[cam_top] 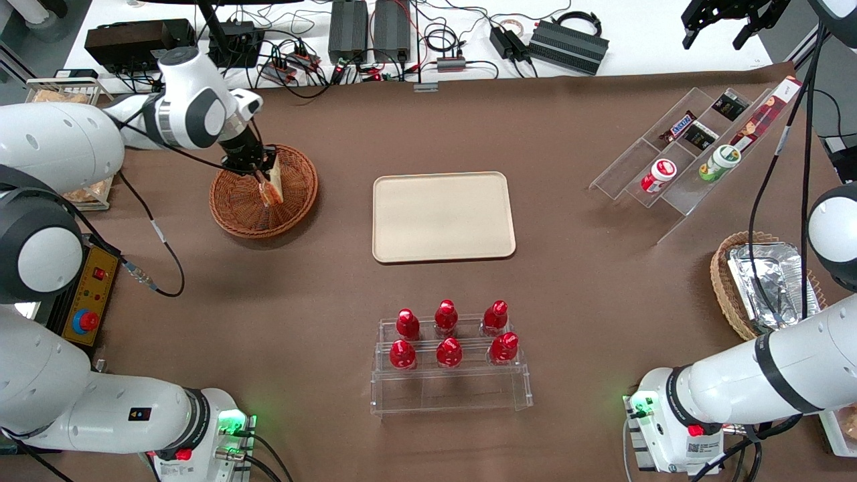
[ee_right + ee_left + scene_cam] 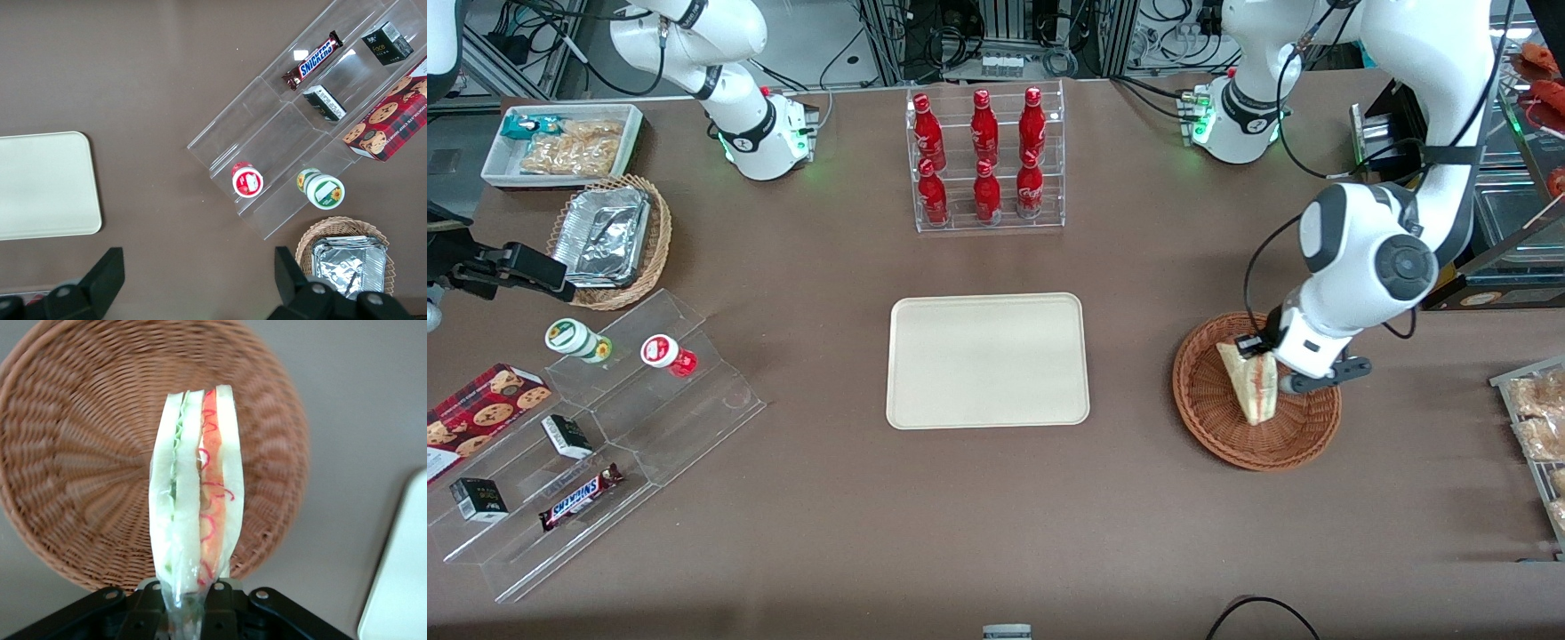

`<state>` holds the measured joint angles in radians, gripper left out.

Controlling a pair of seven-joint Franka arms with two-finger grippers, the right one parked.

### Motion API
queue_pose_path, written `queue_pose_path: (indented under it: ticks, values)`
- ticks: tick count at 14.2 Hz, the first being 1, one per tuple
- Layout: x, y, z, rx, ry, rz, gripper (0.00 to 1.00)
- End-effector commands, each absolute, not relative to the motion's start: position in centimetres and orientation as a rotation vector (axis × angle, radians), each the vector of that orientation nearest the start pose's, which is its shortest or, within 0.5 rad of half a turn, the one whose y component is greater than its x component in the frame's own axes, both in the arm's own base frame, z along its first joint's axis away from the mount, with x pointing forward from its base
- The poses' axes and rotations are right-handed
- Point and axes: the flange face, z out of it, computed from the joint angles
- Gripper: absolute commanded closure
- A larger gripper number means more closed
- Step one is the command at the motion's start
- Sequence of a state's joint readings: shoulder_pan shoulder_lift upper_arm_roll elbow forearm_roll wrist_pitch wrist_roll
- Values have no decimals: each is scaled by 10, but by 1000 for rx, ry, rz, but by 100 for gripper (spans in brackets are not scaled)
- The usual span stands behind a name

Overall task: Place sandwich from basket to tray
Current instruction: 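Lift the sandwich and carry it with the left gripper over the cream tray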

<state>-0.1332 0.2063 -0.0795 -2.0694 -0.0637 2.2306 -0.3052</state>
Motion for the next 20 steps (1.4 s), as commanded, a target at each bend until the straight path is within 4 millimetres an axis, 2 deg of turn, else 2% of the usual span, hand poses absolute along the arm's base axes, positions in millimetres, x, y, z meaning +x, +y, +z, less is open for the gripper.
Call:
queue_pose_path:
  ticks: [1, 3, 6, 10, 11, 13, 16, 18, 20]
  values:
    - [565, -179, 342, -3164, 14, 99, 91]
    - [567, -227, 341, -3138, -26, 165, 96]
    - [566, -297, 331, -3133, -31, 192, 97]
    - [542, -400, 311, -3121, -81, 170, 97]
    - [536, -419, 306, -3120, -92, 167, 97]
    - [527, -450, 297, -3124, -131, 161, 97]
    - [502, -499, 282, -3126, -126, 147, 97]
    - [500, -511, 274, -3132, -126, 147, 97]
    - [486, -532, 263, -3151, -93, 120, 97]
